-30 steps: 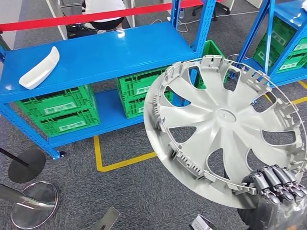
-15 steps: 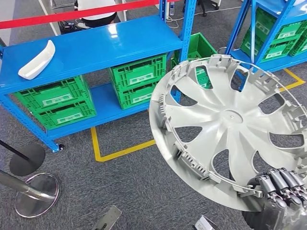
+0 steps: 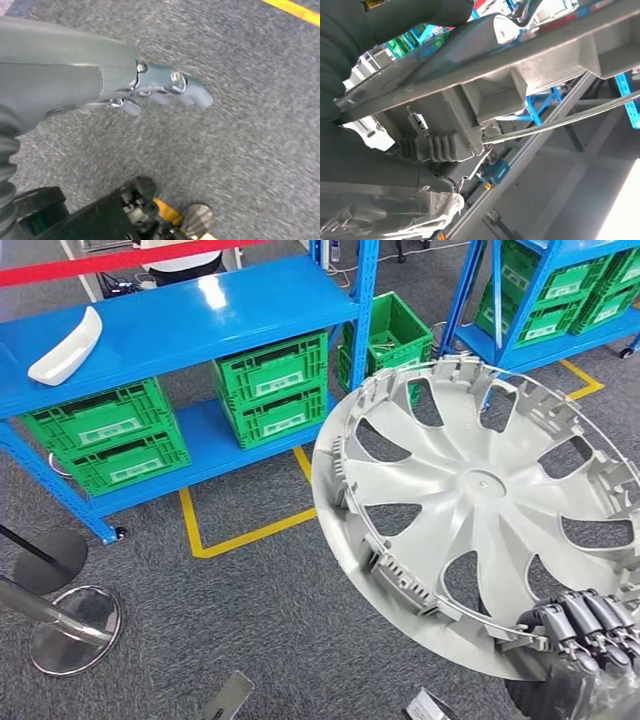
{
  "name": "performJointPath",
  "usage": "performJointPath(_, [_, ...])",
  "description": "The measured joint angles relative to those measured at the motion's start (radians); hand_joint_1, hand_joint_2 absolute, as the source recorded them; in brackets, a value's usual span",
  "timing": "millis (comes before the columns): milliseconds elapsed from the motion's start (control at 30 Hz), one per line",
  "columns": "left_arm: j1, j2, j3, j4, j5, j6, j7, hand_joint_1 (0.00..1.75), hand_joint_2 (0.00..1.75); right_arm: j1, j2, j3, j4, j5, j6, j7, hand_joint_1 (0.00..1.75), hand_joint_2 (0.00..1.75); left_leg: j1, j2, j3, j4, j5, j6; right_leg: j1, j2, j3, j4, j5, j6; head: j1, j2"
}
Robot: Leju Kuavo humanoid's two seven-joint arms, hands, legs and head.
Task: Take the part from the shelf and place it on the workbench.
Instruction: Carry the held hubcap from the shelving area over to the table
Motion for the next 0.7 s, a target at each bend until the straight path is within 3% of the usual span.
performJointPath(33, [0.000, 0.000, 0.000, 0.000, -0.001, -0.001, 0.000, 0.00, 1.75, 0.001, 0.000, 0.000, -0.001, 0.000, 0.000, 0.000, 1.75, 1.75, 0.001, 0.005, -0.008, 0.000, 0.009, 0.007, -0.001, -0.002, -0.008, 0.007, -0.010, 0.006, 0.000, 0.000])
performJointPath(67, [0.001, -0.001, 0.000, 0.000, -0.002, -0.002, 0.000, 0.00, 1.75, 0.002, 0.000, -0.001, -0.002, 0.000, 0.000, 0.001, 1.75, 1.75, 0.002, 0.010, -0.018, -0.001, 0.020, 0.014, -0.002, -0.006, -0.019, 0.031, -0.040, 0.012, 0.002, 0.000])
performJointPath(167, [0.000, 0.000, 0.000, 0.000, -0.005, -0.004, 0.000, 0.00, 1.75, 0.002, 0.000, -0.002, -0.005, -0.003, 0.000, 0.003, 1.75, 1.75, 0.004, 0.022, -0.055, -0.001, 0.050, 0.024, -0.006, -0.021, -0.066, 0.209, -0.178, 0.028, 0.007, 0.000])
performJointPath(200, [0.000, 0.000, 0.000, 0.000, -0.005, -0.004, 0.000, 0.00, 1.75, 0.001, 0.000, -0.002, -0.005, -0.005, 0.000, 0.004, 1.75, 1.75, 0.004, 0.027, -0.068, -0.001, 0.061, 0.023, -0.007, -0.023, -0.076, 0.271, -0.192, 0.032, 0.008, 0.000])
performJointPath(233, [0.000, 0.001, 0.000, 0.000, -0.005, -0.004, 0.000, 0.00, 1.75, 0.001, 0.000, -0.002, -0.005, -0.007, 0.000, 0.005, 1.75, 1.75, 0.004, 0.033, -0.082, 0.000, 0.072, 0.022, -0.008, -0.023, -0.074, 0.309, -0.181, 0.035, 0.008, 0.000])
performJointPath(267, [0.000, 0.001, 0.000, 0.000, -0.005, -0.004, 0.000, 0.00, 1.75, 0.001, 0.000, -0.003, -0.005, -0.010, 0.000, 0.006, 1.75, 1.75, 0.004, 0.038, -0.096, 0.001, 0.083, 0.020, -0.010, -0.024, -0.055, 0.313, -0.153, 0.036, 0.008, 0.000])
performJointPath(300, [-0.001, 0.001, 0.000, 0.000, -0.005, -0.004, 0.000, 0.00, 1.75, 0.001, 0.000, -0.004, -0.005, -0.011, 0.000, 0.006, 1.75, 1.75, 0.004, 0.043, -0.108, 0.002, 0.093, 0.016, -0.011, -0.027, -0.019, 0.281, -0.123, 0.036, 0.008, 0.000])
performJointPath(333, [-0.001, 0.001, 0.000, 0.000, -0.005, -0.004, 0.000, 0.00, 1.75, 0.000, 0.000, -0.005, -0.005, -0.012, 0.000, 0.007, 1.75, 1.75, 0.003, 0.045, -0.118, 0.004, 0.102, 0.012, -0.012, -0.034, 0.037, 0.213, -0.113, 0.036, 0.008, 0.000])
performJointPath(400, [-0.002, 0.002, 0.000, 0.000, -0.005, -0.004, 0.000, 0.00, 1.75, -0.002, 0.000, -0.006, -0.005, -0.013, 0.000, 0.008, 1.75, 1.75, 0.000, 0.049, -0.130, 0.008, 0.116, 0.001, -0.009, -0.049, 0.148, 0.057, -0.142, 0.028, 0.007, 0.000])
performJointPath(433, [-0.003, 0.002, 0.000, 0.000, -0.005, -0.004, 0.000, 0.00, 1.75, -0.003, 0.000, -0.007, -0.005, -0.013, 0.000, 0.009, 1.75, 1.75, -0.001, 0.050, -0.133, 0.010, 0.122, -0.004, -0.007, -0.054, 0.177, 0.006, -0.163, 0.021, 0.007, 0.000])
performJointPath(467, [-0.003, 0.002, 0.000, 0.000, -0.005, -0.004, 0.000, 0.00, 1.75, -0.004, 0.000, -0.008, -0.006, -0.013, 0.000, 0.010, 1.75, 1.75, -0.001, 0.053, -0.136, 0.010, 0.128, -0.009, -0.004, -0.052, 0.185, -0.015, -0.171, 0.011, 0.007, 0.000])
performJointPath(533, [-0.003, 0.002, 0.000, 0.000, -0.005, -0.004, 0.004, 0.00, 1.75, -0.005, 0.000, -0.010, -0.006, -0.012, 0.000, 0.014, 1.75, 1.75, 0.002, 0.054, -0.143, 0.015, 0.127, -0.020, -0.003, -0.047, 0.169, -0.017, -0.163, -0.011, 0.006, 0.000])
performJointPath(600, [-0.003, 0.002, -0.001, 0.000, -0.007, -0.004, 0.010, 0.00, 1.75, -0.005, 0.000, -0.012, -0.007, -0.010, 0.000, 0.019, 1.75, 1.75, 0.004, 0.041, -0.170, 0.078, 0.067, -0.031, -0.005, -0.042, 0.161, -0.017, -0.148, -0.028, 0.005, 0.000])
performJointPath(667, [-0.004, 0.002, -0.002, -0.001, -0.010, -0.004, 0.015, 0.00, 1.75, -0.005, 0.000, -0.013, -0.007, -0.005, 0.000, 0.024, 1.75, 1.75, 0.005, 0.027, -0.218, 0.214, -0.021, -0.036, -0.003, -0.035, 0.147, -0.015, -0.133, -0.036, 0.003, 0.000])
performJointPath(700, [-0.004, 0.002, -0.003, -0.001, -0.012, -0.004, 0.018, 0.00, 1.75, -0.004, 0.000, -0.013, -0.007, 0.000, 0.000, 0.027, 1.75, 1.75, 0.005, 0.025, -0.238, 0.275, -0.046, -0.037, -0.002, -0.030, 0.139, -0.014, -0.127, -0.038, 0.003, 0.000])
